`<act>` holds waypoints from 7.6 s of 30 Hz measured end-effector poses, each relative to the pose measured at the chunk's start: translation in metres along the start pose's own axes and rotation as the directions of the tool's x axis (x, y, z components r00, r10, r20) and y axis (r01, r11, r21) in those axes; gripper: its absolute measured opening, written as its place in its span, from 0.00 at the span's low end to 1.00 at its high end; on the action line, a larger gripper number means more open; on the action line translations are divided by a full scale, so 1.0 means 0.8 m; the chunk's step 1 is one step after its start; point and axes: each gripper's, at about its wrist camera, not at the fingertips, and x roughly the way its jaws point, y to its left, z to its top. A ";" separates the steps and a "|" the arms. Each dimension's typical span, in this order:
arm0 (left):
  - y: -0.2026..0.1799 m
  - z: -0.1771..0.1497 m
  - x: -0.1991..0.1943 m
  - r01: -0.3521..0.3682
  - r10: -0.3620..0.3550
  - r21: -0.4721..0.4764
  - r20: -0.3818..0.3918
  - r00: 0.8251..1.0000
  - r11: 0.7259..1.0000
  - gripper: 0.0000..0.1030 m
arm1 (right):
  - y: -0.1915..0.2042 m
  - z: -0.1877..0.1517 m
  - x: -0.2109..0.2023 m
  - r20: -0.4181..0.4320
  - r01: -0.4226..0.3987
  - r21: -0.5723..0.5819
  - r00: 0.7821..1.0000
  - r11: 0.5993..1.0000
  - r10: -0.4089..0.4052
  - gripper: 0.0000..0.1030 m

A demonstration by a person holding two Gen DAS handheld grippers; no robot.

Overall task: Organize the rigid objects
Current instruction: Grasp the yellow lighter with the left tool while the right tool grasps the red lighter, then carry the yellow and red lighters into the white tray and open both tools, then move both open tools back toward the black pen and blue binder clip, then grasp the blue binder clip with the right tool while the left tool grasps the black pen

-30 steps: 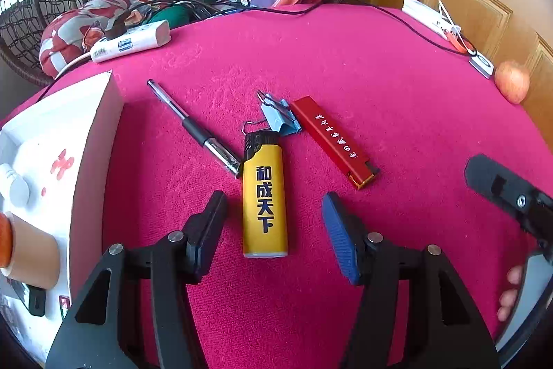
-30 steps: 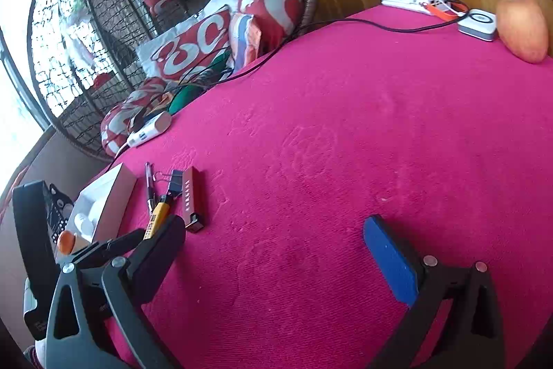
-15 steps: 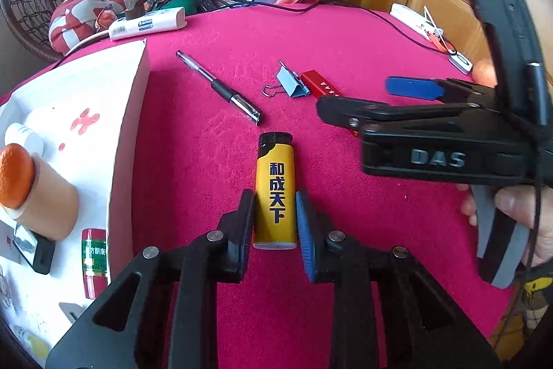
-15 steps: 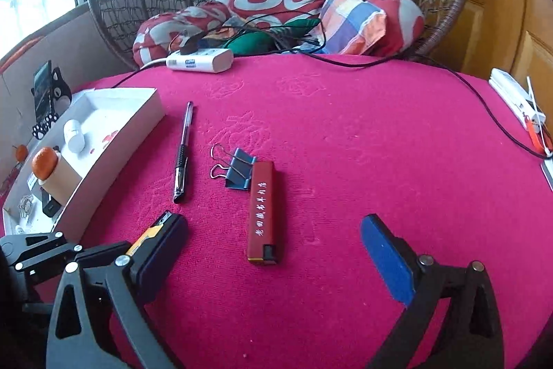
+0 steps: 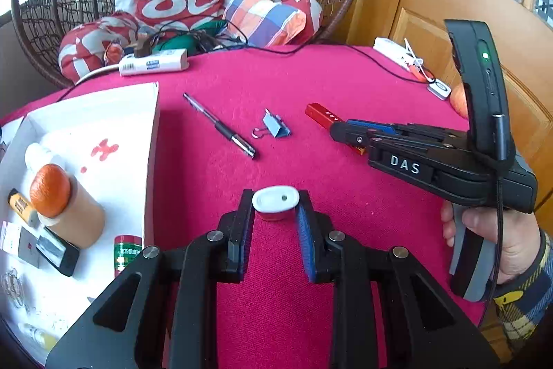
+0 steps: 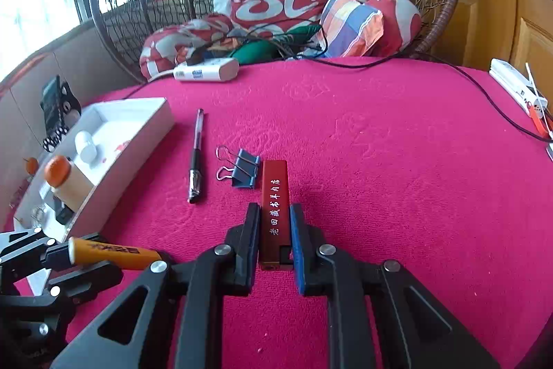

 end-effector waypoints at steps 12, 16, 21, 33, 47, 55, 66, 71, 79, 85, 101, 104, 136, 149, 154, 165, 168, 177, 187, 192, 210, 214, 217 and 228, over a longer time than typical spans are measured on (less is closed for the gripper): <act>0.014 0.021 -0.077 0.011 -0.008 -0.014 0.182 0.983 1.000 0.23 | 0.042 0.017 -0.108 0.220 -0.090 0.009 0.972 0.996 0.086 0.15; 0.041 0.021 -0.090 0.009 0.004 -0.068 0.198 0.980 0.998 0.23 | 0.057 0.019 -0.116 0.237 -0.085 -0.019 0.967 0.996 0.087 0.15; 0.060 0.007 -0.082 0.026 -0.011 -0.119 0.125 0.992 0.993 0.23 | 0.061 0.016 -0.119 0.242 -0.093 -0.015 0.966 0.996 0.094 0.15; -0.004 -0.043 0.033 0.000 -0.005 -0.029 -0.184 0.983 1.000 0.41 | 0.041 0.004 -0.121 0.245 -0.141 0.034 0.961 0.989 0.128 0.15; 0.006 -0.010 -0.048 -0.015 0.013 0.026 0.082 0.997 1.000 0.22 | 0.047 0.008 -0.145 0.293 -0.175 0.027 0.943 0.984 0.159 0.15; 0.038 0.007 -0.110 -0.025 0.031 -0.031 0.210 0.977 0.999 0.22 | 0.077 0.015 -0.148 0.297 -0.177 -0.027 0.938 0.984 0.177 0.15; 0.072 -0.001 -0.133 -0.029 0.053 -0.096 0.250 0.967 0.995 0.22 | 0.111 0.019 -0.143 0.270 -0.180 -0.077 0.943 0.981 0.194 0.15; 0.093 -0.005 -0.139 -0.035 0.069 -0.133 0.259 0.963 0.990 0.22 | 0.125 0.020 -0.136 0.253 -0.189 -0.093 0.945 0.977 0.207 0.15; 0.134 -0.013 -0.144 -0.046 0.103 -0.209 0.268 0.958 0.977 0.22 | 0.149 0.024 -0.117 0.208 -0.209 -0.114 0.951 0.971 0.229 0.15; 0.170 -0.024 -0.146 -0.058 0.132 -0.273 0.261 0.956 0.960 0.22 | 0.168 0.028 -0.097 0.165 -0.228 -0.124 0.955 0.966 0.246 0.15; 0.258 -0.054 -0.138 -0.109 0.217 -0.430 0.211 0.953 0.896 0.22 | 0.217 0.047 -0.019 0.043 -0.266 -0.136 0.961 0.954 0.274 0.15; 0.257 -0.056 -0.130 -0.102 0.203 -0.427 0.200 0.959 0.899 0.22 | 0.224 0.046 -0.003 0.023 -0.269 -0.134 0.961 0.954 0.274 0.15; 0.242 -0.049 -0.128 -0.200 0.296 -0.426 0.171 0.940 0.882 1.00 | 0.206 0.027 -0.023 0.146 -0.175 -0.053 0.973 0.983 0.181 1.00; 0.220 -0.044 -0.122 -0.189 0.272 -0.392 0.167 0.948 0.900 1.00 | 0.108 0.022 -0.028 0.155 -0.029 0.077 0.988 0.997 0.017 1.00; 0.211 -0.042 -0.116 -0.176 0.251 -0.373 0.164 0.954 0.911 1.00 | 0.059 0.031 0.005 0.084 0.127 0.071 0.988 0.989 -0.133 1.00; 0.213 -0.037 -0.111 -0.144 0.223 -0.378 0.176 0.959 0.915 1.00 | 0.053 0.025 0.059 -0.014 0.119 -0.024 0.993 0.993 -0.119 0.93; 0.203 -0.029 -0.113 -0.113 0.193 -0.358 0.197 0.961 0.927 1.00 | 0.052 0.039 0.076 -0.023 0.129 -0.027 0.991 0.991 -0.129 0.77; 0.123 0.029 -0.074 -0.027 0.056 -0.198 0.141 0.989 0.980 1.00 | 0.049 0.036 0.096 -0.102 0.060 -0.099 0.992 0.993 -0.070 0.19; 0.042 0.072 0.085 -0.014 -0.015 -0.220 -0.128 0.992 0.975 0.96 | -0.052 0.004 0.027 -0.056 0.052 0.100 0.997 0.994 -0.046 0.19; 0.018 0.092 0.148 -0.174 0.139 -0.179 -0.189 0.972 0.968 0.94 | -0.088 -0.004 0.022 -0.036 -0.048 0.254 0.998 0.966 0.059 0.19; 0.020 0.101 0.197 -0.279 0.257 -0.122 -0.169 0.952 0.952 0.77 | -0.088 -0.003 0.025 -0.034 -0.072 0.262 0.996 0.962 0.084 0.20; 0.006 0.103 0.195 -0.205 0.193 -0.065 -0.150 0.970 0.977 0.40 | -0.088 -0.003 0.025 -0.035 -0.072 0.262 0.996 0.962 0.084 0.20; -0.004 0.100 0.192 -0.162 0.158 -0.016 -0.138 0.978 0.987 0.16 | -0.088 -0.002 0.025 -0.034 -0.073 0.263 0.996 0.962 0.085 0.20; -0.011 0.082 0.171 -0.094 0.098 0.035 -0.107 0.989 0.995 0.09 | -0.088 -0.003 0.023 -0.028 -0.080 0.268 0.995 0.960 0.091 0.20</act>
